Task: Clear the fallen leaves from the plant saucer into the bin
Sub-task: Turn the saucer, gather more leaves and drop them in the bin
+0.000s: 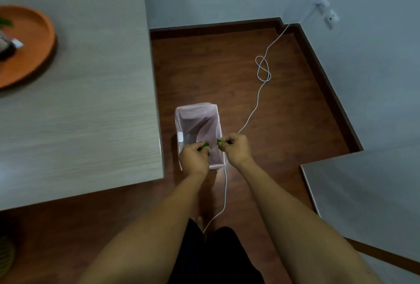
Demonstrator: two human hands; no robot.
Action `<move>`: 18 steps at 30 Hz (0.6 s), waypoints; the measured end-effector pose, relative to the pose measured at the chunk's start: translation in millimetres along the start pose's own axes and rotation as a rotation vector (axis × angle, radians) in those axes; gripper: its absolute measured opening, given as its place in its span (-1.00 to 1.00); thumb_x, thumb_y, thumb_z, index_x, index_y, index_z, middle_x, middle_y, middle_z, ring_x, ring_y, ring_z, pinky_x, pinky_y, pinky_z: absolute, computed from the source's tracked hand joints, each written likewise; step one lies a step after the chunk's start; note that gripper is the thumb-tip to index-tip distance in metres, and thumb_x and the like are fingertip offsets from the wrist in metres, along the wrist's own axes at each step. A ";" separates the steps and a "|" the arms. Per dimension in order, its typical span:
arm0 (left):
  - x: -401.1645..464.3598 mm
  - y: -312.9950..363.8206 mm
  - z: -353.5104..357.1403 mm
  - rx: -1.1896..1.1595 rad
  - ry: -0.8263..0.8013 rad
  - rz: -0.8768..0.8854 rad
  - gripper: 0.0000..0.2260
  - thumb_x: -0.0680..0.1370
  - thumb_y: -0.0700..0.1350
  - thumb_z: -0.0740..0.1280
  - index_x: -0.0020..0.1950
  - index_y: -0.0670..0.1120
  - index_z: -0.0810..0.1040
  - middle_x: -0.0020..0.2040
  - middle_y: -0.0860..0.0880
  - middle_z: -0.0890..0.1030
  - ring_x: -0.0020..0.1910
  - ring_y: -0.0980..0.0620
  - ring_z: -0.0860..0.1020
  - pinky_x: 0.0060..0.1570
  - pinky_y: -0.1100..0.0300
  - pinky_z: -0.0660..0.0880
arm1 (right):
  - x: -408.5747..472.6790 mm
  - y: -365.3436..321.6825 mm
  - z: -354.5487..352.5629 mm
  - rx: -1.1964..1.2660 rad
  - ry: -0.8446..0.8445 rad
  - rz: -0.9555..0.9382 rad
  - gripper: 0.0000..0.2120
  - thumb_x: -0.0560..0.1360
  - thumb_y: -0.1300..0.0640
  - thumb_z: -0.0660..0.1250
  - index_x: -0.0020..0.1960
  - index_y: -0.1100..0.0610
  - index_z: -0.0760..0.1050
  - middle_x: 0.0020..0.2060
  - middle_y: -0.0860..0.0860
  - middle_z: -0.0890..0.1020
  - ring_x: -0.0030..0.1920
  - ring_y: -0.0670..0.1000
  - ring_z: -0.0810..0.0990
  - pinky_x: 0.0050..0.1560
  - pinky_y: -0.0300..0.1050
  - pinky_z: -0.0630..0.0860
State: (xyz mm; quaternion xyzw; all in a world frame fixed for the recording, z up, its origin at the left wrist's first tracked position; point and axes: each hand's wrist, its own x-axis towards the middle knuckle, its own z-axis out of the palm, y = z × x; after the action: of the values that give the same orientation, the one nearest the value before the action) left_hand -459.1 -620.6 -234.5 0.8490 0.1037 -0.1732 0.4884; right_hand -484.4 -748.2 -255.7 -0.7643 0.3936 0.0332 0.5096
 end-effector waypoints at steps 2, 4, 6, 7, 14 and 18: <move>27.1 -37.9 16.9 0.021 -0.022 -0.014 -0.83 0.50 -0.29 0.41 0.06 -0.22 0.71 -0.02 -0.18 0.73 -0.06 -0.05 0.66 -0.04 0.15 0.59 | 25.9 28.9 29.1 -0.001 -0.027 -0.014 -0.92 0.43 0.35 0.42 -0.25 0.32 0.59 -0.35 0.11 0.59 -0.25 0.02 0.53 -0.08 0.18 0.61; 54.5 -70.6 29.6 0.094 0.002 -0.008 -0.83 0.50 -0.23 0.43 0.07 -0.15 0.72 -0.03 -0.14 0.74 -0.10 -0.01 0.65 -0.10 0.23 0.53 | 50.4 54.6 56.2 -0.005 -0.038 -0.038 -0.91 0.41 0.39 0.40 -0.24 0.26 0.59 -0.31 0.10 0.62 -0.23 0.03 0.55 -0.04 0.18 0.61; 83.4 -102.0 44.2 0.117 0.012 0.019 -0.86 0.50 -0.20 0.44 0.03 -0.14 0.72 -0.08 -0.15 0.74 -0.19 0.03 0.61 -0.21 0.30 0.42 | 75.3 80.9 82.9 -0.026 -0.048 -0.065 -0.89 0.40 0.38 0.41 -0.21 0.19 0.61 -0.24 0.11 0.69 -0.18 0.04 0.61 -0.01 0.11 0.64; 97.2 -114.2 51.1 0.121 -0.001 0.025 -0.86 0.50 -0.19 0.43 0.02 -0.14 0.72 -0.08 -0.15 0.74 -0.20 0.04 0.60 -0.21 0.32 0.41 | 87.0 92.2 94.6 -0.049 -0.058 -0.079 -0.89 0.40 0.36 0.41 -0.16 0.19 0.62 -0.19 0.12 0.71 -0.14 0.07 0.65 0.00 0.08 0.64; 143.3 -159.4 72.0 0.242 -0.052 0.026 -0.69 0.54 -0.32 0.26 0.21 -0.14 0.66 0.18 -0.13 0.68 0.18 -0.09 0.61 0.19 0.34 0.38 | 123.5 130.1 126.6 -0.195 -0.106 -0.096 -0.65 0.44 0.32 0.20 0.09 0.14 0.67 0.03 0.19 0.72 0.04 0.24 0.67 0.10 0.08 0.62; 145.4 -158.4 69.3 0.244 -0.013 0.042 -0.74 0.53 -0.27 0.33 0.17 -0.10 0.68 0.11 -0.11 0.71 0.10 -0.08 0.65 0.13 0.32 0.43 | 123.3 124.7 124.4 -0.204 -0.054 -0.034 -0.80 0.42 0.25 0.28 -0.06 0.12 0.65 -0.10 0.15 0.73 -0.08 0.25 0.68 -0.03 0.07 0.64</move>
State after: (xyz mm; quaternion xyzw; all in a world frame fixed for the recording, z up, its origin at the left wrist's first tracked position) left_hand -393.6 -600.2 -449.7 0.9029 0.0610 -0.1799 0.3857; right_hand -435.3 -739.3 -464.8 -0.8176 0.3613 0.0853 0.4401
